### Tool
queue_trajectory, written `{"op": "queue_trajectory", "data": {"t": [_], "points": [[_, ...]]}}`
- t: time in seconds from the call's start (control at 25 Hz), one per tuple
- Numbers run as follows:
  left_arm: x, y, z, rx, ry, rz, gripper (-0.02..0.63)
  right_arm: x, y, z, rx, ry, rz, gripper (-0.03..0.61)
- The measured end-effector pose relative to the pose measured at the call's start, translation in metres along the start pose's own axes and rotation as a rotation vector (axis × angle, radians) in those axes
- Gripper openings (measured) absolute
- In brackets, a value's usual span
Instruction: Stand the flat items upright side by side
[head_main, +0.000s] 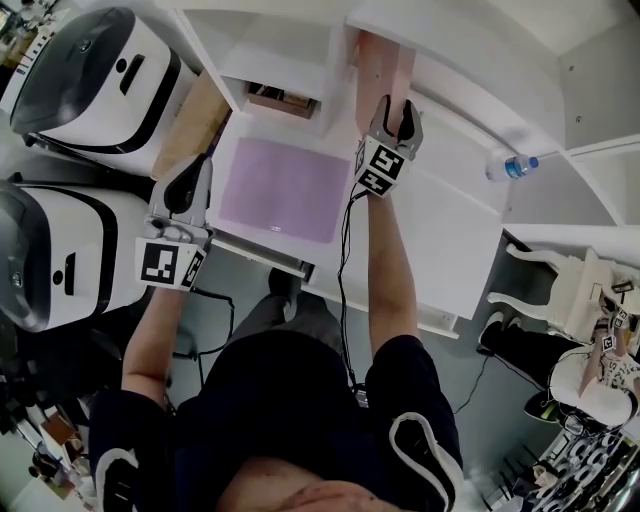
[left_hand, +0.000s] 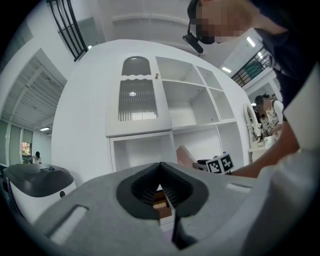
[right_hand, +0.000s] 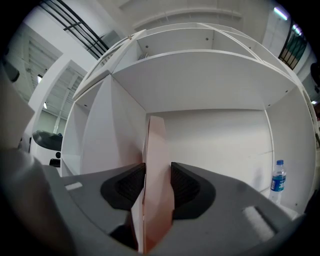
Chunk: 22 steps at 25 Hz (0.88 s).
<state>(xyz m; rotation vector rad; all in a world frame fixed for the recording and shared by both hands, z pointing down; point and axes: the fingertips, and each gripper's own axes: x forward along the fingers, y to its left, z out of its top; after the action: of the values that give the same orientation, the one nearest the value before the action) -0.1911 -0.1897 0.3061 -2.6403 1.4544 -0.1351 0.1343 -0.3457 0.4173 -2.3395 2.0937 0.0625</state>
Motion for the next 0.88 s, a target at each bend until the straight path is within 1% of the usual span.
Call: {"op": "queue_trajectory", "data": {"t": [0.12, 0.32, 0.56, 0.88], "points": [[0.0, 0.003, -0.004, 0.001, 0.006, 0.009, 0.002, 0.005, 0.002, -0.008, 0.001, -0.015, -0.004, 0.16], [-0.002, 0.007, -0.009, 0.013, 0.015, 0.016, 0.002, 0.006, 0.005, -0.017, -0.027, -0.053, -0.003, 0.161], [-0.002, 0.01, -0.015, 0.005, 0.024, 0.019, 0.002, -0.008, 0.007, -0.024, -0.061, -0.114, 0.003, 0.169], [0.0, 0.005, -0.022, -0.008, 0.031, 0.006, 0.002, -0.027, 0.011, -0.034, -0.095, -0.066, 0.033, 0.173]]}}
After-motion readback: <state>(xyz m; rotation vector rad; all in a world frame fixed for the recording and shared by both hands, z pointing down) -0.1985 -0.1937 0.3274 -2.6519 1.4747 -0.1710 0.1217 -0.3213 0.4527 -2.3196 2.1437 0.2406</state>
